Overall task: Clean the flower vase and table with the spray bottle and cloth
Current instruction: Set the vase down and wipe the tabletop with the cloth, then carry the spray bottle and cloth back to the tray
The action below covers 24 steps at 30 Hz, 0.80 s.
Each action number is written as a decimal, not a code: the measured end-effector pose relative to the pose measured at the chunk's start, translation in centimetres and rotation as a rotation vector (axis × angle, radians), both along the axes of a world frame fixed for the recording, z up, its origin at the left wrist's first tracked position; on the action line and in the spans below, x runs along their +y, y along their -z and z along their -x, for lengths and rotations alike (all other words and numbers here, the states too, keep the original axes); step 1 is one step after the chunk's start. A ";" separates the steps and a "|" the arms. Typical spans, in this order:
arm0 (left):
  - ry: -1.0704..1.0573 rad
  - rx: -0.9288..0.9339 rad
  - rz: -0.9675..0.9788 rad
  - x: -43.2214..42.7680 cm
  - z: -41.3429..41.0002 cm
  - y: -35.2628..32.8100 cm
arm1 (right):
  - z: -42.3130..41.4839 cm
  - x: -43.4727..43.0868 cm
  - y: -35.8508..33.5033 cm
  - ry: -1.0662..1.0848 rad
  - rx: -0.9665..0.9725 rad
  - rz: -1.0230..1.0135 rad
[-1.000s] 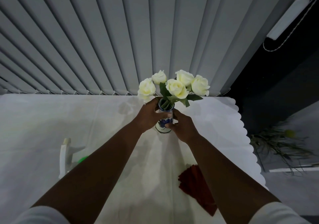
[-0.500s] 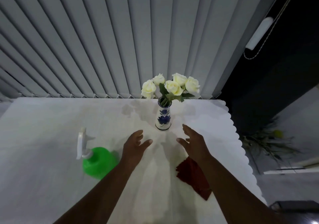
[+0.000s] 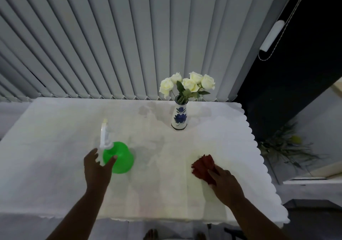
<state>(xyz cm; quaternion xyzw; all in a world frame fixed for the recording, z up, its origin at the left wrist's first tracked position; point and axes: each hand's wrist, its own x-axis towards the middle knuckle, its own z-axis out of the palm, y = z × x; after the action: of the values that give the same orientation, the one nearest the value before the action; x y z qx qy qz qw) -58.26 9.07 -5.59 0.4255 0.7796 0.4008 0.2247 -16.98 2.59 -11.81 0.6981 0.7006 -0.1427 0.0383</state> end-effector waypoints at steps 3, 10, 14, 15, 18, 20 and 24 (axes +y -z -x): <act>0.176 0.081 0.073 1.9 0.4 -0.5 | 0.3 0.1 0.2 0.017 -0.009 -0.005; 0.238 0.209 0.051 2.0 -1.4 -2.0 | 1.8 1.2 -3.1 0.087 0.203 -0.066; 0.412 0.167 -0.029 1.7 -5.8 -3.0 | 0.5 1.0 -4.7 0.208 0.313 -0.223; 0.462 0.141 -0.036 1.8 -7.2 -3.2 | -0.1 0.7 -5.0 0.231 0.319 -0.247; 0.603 0.056 -0.029 2.3 -12.4 -3.5 | -2.3 -0.4 -6.9 0.440 0.544 -0.261; 0.709 0.025 -0.027 2.4 -16.6 -3.7 | -4.5 -1.6 -7.8 0.580 0.575 -0.331; 0.955 -0.032 -0.038 1.9 -25.8 -4.2 | -10.0 -6.1 -7.0 0.781 0.559 -0.370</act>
<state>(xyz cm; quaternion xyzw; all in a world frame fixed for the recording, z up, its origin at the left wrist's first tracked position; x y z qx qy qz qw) -32.43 10.93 -1.42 0.7340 0.4857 0.2736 0.3879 -6.96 -3.55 -4.76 0.8381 0.3844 -0.2012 -0.3307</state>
